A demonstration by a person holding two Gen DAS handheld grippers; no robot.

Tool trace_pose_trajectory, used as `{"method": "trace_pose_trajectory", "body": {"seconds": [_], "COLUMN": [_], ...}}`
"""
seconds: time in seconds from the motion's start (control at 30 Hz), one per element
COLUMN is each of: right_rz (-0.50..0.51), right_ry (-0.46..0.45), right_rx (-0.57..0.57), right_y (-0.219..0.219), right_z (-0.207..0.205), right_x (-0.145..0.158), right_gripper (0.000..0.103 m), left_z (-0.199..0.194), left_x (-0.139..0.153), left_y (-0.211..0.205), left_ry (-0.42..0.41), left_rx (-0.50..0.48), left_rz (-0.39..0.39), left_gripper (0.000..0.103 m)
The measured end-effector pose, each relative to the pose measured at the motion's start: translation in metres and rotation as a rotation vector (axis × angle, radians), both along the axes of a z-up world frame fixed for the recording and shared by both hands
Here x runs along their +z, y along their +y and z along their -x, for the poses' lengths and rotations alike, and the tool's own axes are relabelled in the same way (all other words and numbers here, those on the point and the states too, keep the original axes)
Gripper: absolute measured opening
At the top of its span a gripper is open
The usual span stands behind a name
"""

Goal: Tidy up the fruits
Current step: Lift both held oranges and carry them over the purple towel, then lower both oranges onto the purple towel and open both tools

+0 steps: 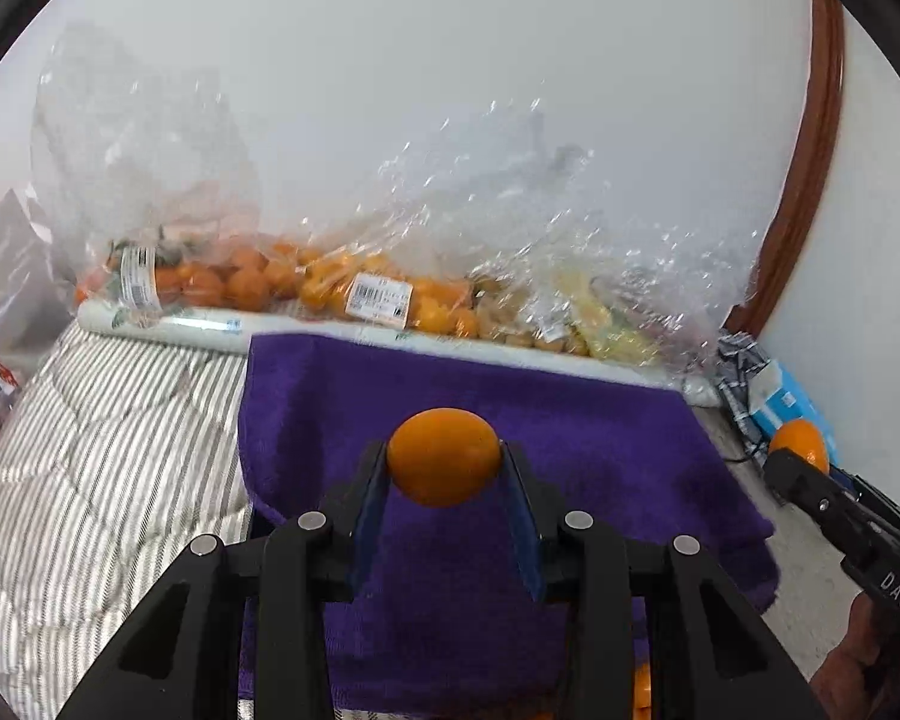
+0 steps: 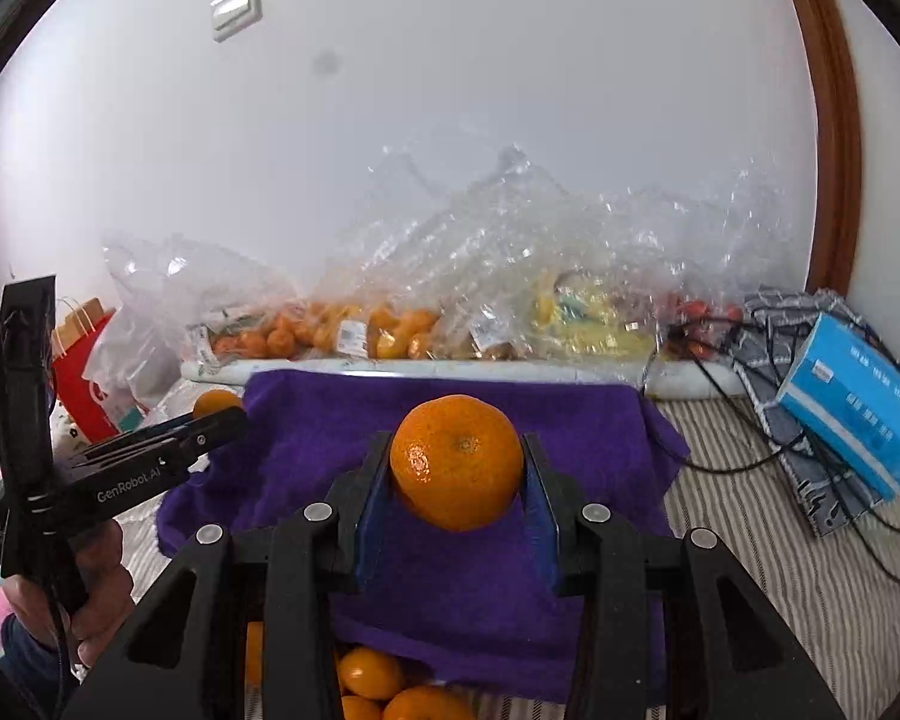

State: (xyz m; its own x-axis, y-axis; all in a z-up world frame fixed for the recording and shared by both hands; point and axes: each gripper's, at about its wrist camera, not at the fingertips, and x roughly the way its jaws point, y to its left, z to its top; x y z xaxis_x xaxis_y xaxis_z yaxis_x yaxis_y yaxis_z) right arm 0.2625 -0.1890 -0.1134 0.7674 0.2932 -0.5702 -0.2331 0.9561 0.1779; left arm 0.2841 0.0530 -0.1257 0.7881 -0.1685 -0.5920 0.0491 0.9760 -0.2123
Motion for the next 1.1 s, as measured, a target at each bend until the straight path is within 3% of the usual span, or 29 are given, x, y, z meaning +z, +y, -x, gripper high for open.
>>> {"method": "trace_pose_trajectory", "body": {"seconds": [0.13,0.63,1.1], "right_rz": [0.003,-0.026,0.046], "right_ry": [0.030,0.135,0.192], "right_rx": [0.000,-0.048,-0.022], "right_y": [-0.007,-0.023,-0.001], "right_z": [-0.006,-0.031,-0.037], "right_x": [-0.014,-0.051,-0.072], "right_gripper": [0.040,0.041,0.041], "left_z": [0.000,-0.015,-0.018], "left_x": [-0.014,-0.039,-0.043], "left_y": [-0.003,0.013,0.001], "left_ry": [-0.009,0.069,0.128], "left_rx": [0.003,0.009,-0.025], "left_rz": [-0.031,0.065,0.023], "left_gripper": [0.035,0.035,0.035]}}
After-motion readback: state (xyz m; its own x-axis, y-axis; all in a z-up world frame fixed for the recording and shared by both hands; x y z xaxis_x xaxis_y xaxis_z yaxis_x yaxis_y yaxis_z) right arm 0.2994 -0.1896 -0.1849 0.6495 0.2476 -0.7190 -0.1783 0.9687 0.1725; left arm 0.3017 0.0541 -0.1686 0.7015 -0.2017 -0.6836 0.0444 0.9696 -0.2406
